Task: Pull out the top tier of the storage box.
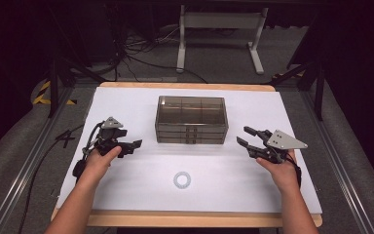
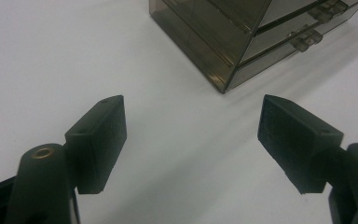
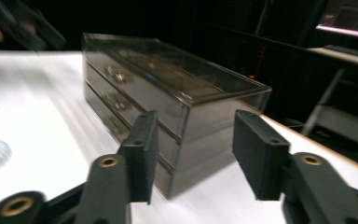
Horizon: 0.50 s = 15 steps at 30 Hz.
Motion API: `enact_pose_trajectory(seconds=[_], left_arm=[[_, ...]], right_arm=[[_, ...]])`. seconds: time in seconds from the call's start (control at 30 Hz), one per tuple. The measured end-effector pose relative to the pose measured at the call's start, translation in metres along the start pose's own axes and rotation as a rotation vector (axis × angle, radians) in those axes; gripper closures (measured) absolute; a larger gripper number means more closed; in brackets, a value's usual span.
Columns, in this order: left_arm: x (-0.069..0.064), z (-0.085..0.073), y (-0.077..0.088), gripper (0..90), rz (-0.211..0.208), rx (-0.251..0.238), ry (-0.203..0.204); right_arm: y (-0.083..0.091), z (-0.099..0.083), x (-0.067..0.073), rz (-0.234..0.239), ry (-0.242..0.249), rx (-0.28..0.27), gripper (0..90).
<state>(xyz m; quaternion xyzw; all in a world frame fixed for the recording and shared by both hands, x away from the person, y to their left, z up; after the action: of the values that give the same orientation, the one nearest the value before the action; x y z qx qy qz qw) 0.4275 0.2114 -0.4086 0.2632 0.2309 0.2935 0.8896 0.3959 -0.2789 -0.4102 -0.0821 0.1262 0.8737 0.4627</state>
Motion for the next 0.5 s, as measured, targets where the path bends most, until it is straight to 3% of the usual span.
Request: enact_pose_trajectory(seconds=[0.07,0.2,0.23,0.33,0.5], left_arm=[[0.0,0.0,0.0,24.5,-0.001,0.0,-0.002],[0.001,0.0,0.0,24.5,0.003,-0.004,0.001],[0.001,0.0,0.001,24.5,0.004,-0.006,0.001],[0.002,0.0,0.002,24.5,-0.005,-0.013,-0.004],[0.002,0.0,0.003,24.5,-0.002,-0.014,-0.001]], right_arm=[[0.001,0.0,0.001,-0.025,0.052,-0.016,54.3],[0.002,-0.002,0.005,-0.1,0.09,-0.026,51.0],[0.002,-0.002,0.005,-0.1,0.09,-0.026,51.0],[0.001,-0.001,0.007,-0.134,0.168,-0.041,50.9],[0.0,0.0,0.014,-0.193,0.243,-0.049,50.3]])
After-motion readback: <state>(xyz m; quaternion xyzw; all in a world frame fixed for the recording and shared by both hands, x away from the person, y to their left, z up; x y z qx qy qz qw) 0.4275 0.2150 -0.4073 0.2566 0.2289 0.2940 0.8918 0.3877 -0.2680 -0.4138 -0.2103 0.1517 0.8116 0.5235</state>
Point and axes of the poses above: each handheld gripper's, and its own axes: y roughly backward along the jaws, z roughly out of its top, x roughly to its left, the point moved 1 cm from there along -y, roughly forward along the jaws, and after that the axes turned 12 degrees about -z, right-handed, at the moved point
